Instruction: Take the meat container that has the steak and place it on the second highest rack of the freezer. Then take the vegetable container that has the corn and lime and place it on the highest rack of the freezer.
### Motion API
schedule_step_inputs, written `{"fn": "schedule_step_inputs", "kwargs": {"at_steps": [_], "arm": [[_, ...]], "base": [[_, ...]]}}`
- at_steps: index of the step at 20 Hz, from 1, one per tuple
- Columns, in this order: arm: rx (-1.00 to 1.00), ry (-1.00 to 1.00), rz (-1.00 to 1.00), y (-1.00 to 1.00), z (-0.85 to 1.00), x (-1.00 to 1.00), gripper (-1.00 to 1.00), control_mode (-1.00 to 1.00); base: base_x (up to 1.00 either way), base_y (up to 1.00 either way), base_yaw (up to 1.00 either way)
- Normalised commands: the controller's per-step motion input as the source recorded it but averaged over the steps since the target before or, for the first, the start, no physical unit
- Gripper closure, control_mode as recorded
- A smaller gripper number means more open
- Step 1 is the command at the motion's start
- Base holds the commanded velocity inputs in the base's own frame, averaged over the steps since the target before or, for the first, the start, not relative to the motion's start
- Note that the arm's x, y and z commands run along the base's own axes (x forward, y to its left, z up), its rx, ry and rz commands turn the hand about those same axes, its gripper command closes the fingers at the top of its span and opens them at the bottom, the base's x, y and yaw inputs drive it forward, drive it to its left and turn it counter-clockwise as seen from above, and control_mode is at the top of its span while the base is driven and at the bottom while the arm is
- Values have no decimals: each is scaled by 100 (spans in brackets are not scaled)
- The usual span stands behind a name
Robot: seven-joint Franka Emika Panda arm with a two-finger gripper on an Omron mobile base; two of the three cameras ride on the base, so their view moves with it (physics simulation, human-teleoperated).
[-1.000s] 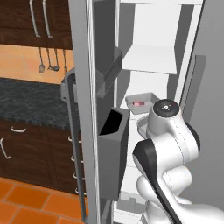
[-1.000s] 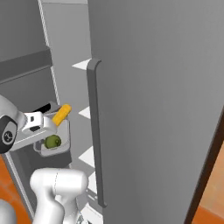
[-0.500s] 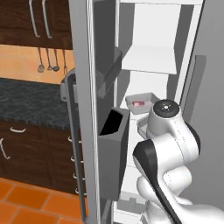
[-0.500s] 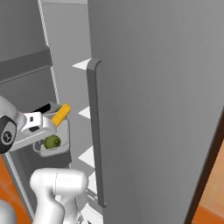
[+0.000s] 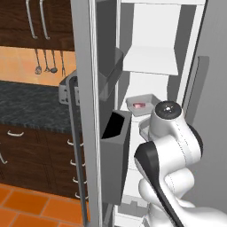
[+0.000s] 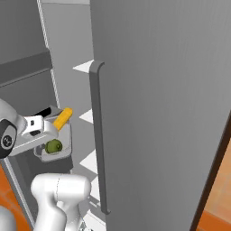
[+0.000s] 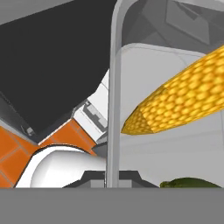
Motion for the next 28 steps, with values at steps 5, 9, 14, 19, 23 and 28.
{"fn": "schedule_step_inputs", "kwargs": {"at_steps": [5,9,14,19,23,28], "arm": [[0,-5,-4,0,66,20,100,-100],[0,-2,-8,0,65,61,100,-100],[0,-1,-5,0,45,68,100,-100],[0,-23,0,-1,32,45,100,-100],[0,-22,0,-1,46,45,100,-100],[0,-1,-1,-9,56,66,100,-100]], "base": [[0,0,0],[0,0,0],[0,0,0],[0,0,0],[0,0,0],[0,0,0]]}}
